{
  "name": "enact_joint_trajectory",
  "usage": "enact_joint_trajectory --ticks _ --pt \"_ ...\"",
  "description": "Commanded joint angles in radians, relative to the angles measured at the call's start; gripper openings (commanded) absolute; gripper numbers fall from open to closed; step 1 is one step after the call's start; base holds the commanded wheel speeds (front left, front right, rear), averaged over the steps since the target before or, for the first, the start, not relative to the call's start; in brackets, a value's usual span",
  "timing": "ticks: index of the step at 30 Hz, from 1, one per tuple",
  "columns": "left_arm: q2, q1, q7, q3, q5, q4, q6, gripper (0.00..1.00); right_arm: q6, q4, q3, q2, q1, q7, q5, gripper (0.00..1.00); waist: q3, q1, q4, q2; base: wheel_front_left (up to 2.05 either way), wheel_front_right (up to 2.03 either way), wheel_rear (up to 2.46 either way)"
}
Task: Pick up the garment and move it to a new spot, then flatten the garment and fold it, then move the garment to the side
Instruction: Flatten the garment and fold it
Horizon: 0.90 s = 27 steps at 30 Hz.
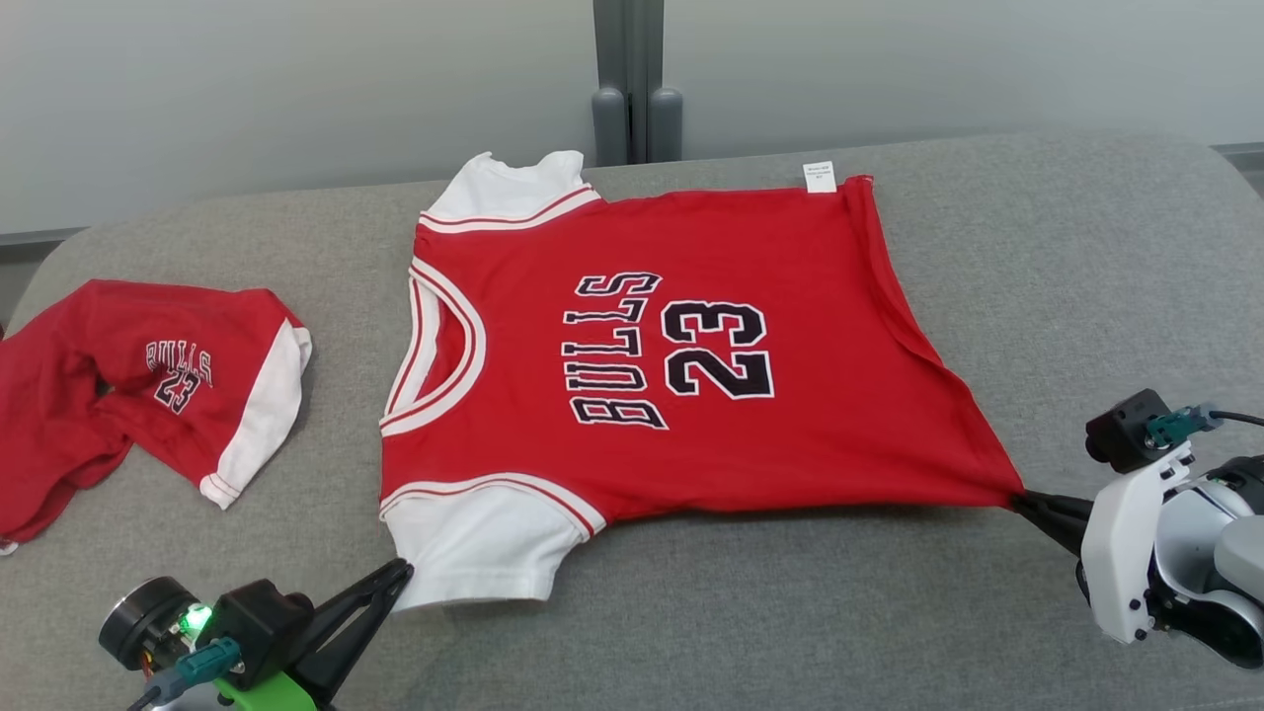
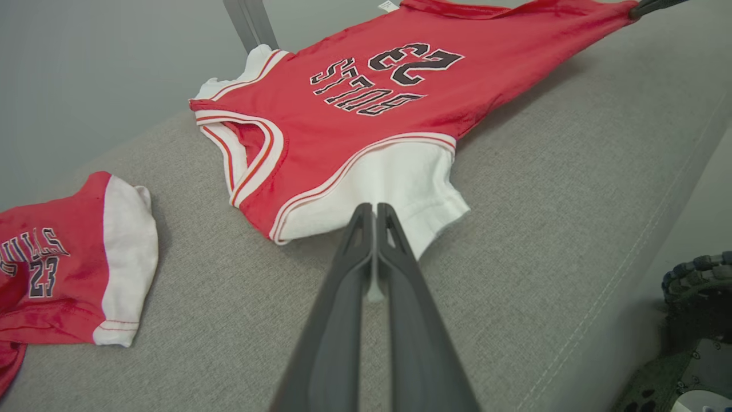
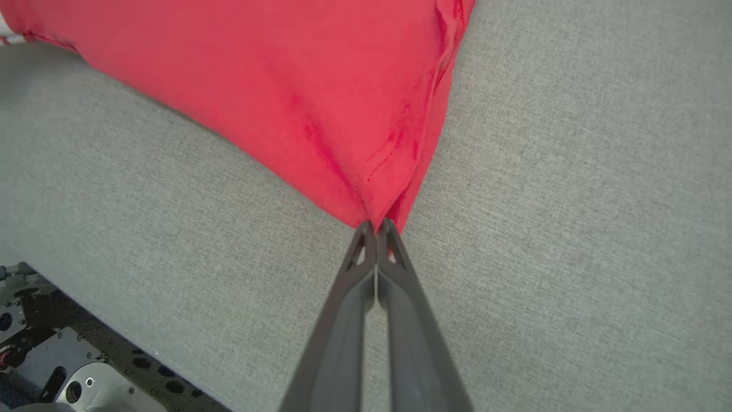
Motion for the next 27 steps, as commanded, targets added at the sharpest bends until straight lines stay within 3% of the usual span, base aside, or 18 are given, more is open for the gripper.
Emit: enact_joint_trajectory --ticks 1,12,27 --pt "0.015 0.004 0.008 0.008 -0.006 -0.015 0.009 0.00 -0.001 -0.014 0.003 -0.012 0.000 0.005 0.013 0.00 0.008 0.0001 -0.001 0.0000 0.00 0.00 0.00" --pt "-0.005 -0.184 0.059 0.021 0.038 0.005 0.000 0.00 -0.001 0.006 0.007 0.014 -0.167 0.036 0.012 0.00 0.124 0.0001 -0.004 0.0000 0.00 0.00 0.00" --pt "-0.091 -0.500 0.015 -0.004 0.032 0.248 -0.014 0.00 -0.001 0.182 0.011 0.111 -0.362 0.024 -0.003 0.00 0.252 0.0001 0.004 0.0000 0.00 0.00 0.00"
